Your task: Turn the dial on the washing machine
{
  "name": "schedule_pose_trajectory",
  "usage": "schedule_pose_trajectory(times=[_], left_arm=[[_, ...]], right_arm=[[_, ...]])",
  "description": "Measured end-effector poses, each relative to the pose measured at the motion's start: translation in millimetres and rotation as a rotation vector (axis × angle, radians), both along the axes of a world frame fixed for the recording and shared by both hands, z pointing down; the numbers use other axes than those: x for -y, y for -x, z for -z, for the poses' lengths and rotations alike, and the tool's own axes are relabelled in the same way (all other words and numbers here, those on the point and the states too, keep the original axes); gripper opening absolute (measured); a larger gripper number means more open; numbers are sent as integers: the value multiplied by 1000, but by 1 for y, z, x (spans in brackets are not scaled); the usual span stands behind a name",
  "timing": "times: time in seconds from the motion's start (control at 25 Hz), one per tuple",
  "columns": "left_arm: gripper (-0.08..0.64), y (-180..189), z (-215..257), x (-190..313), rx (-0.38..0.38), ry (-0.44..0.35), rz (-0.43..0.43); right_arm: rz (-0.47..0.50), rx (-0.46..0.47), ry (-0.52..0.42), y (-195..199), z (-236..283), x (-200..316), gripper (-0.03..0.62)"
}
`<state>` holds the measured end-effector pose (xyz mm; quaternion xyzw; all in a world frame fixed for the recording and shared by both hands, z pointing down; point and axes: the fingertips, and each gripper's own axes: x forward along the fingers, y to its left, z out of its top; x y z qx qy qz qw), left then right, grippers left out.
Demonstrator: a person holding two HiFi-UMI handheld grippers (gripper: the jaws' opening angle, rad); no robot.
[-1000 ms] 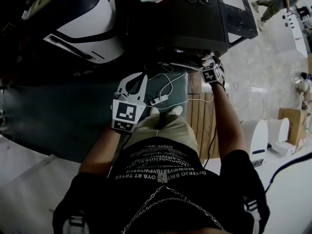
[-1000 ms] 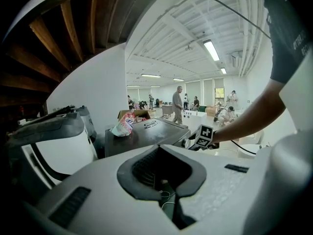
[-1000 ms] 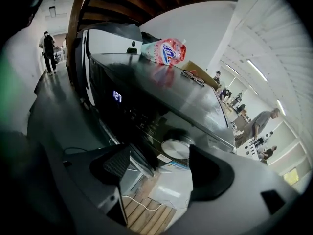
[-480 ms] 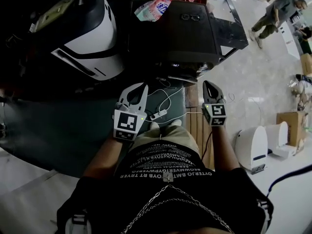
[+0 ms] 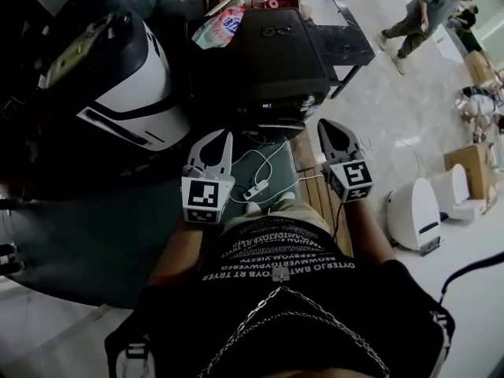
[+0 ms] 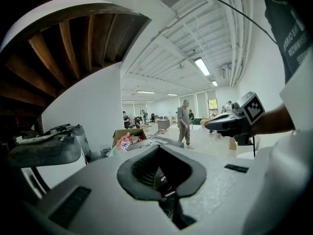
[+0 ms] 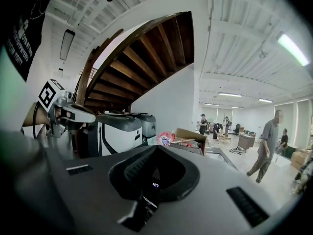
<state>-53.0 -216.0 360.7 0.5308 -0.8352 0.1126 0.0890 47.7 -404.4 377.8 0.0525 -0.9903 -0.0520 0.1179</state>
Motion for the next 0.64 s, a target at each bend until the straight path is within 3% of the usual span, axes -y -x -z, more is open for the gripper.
schedule_pose_trajectory(times=[0.16,0.36,0.64], left_arm=[[5,-5,-2,3,-6,-4,-22],[5,-6,0,4,-50,-90,-22],[6,13,-11,2,-27,-68,-6]], right_arm=[[25,-17,-16,2,11,-12,-3],[39,-59,-68,7,14,-16,-3],[62,-73,-69,28,7,-19,-3]])
